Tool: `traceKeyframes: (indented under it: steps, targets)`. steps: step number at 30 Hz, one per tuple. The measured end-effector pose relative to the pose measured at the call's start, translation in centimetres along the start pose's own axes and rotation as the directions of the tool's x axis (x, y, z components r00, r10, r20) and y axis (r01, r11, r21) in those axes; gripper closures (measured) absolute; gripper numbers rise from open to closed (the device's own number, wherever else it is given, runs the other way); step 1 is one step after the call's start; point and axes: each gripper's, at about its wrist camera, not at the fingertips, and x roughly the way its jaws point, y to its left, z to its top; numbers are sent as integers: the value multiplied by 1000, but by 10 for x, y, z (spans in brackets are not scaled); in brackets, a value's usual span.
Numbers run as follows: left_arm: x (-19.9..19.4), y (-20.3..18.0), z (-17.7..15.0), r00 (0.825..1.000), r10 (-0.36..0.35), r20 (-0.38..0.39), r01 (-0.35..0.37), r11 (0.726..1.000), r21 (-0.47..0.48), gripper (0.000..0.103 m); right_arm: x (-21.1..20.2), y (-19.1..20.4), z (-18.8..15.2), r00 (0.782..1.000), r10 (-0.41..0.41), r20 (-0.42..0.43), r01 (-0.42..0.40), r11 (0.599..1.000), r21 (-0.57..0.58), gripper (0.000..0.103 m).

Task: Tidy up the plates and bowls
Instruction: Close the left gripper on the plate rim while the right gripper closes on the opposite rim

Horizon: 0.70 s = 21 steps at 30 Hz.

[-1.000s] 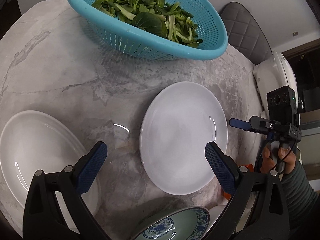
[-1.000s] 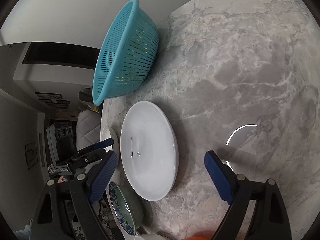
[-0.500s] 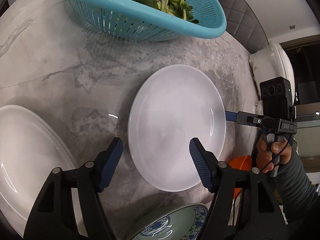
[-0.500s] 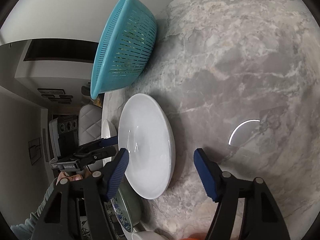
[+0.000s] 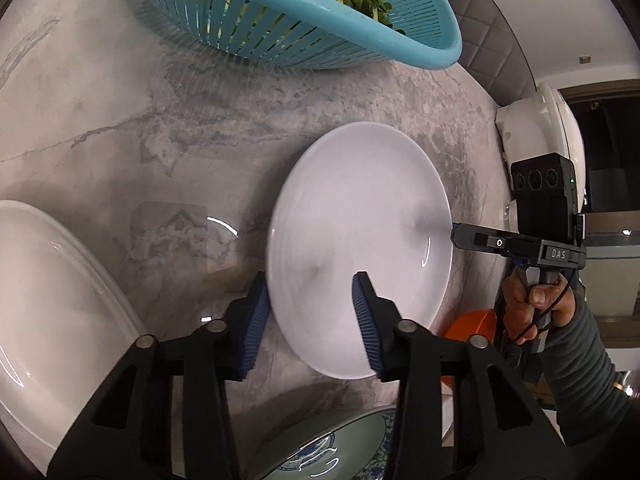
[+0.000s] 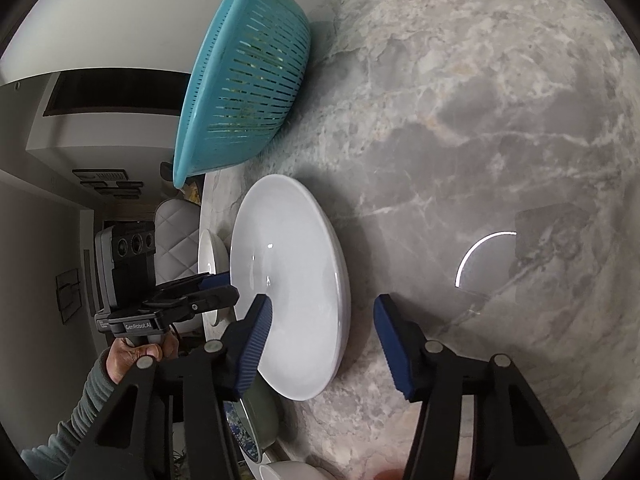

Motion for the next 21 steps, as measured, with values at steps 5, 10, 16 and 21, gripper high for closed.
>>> traceKeyframes:
  steps: [5,10,16,21]
  targets:
    - [4,1,-1,1000,-10,-6,10,1000,-2,75,5,4,2,1000,-12,-4,12,1000,-7,52]
    - [6,0,-2,1000,-2,-12,2,1000,4,75,6,8,2,999,-29,-21,29,999,-21,52]
    - [11,0,2,1000,0,-17,0,1000,-8,75,5,7,0,998,-51,-30,50,998,-35,55]
    - [16,-1,4,999,27,-27,-27,999,-22,82,10,10,-2,993,-106,-47,103,992,-71,78]
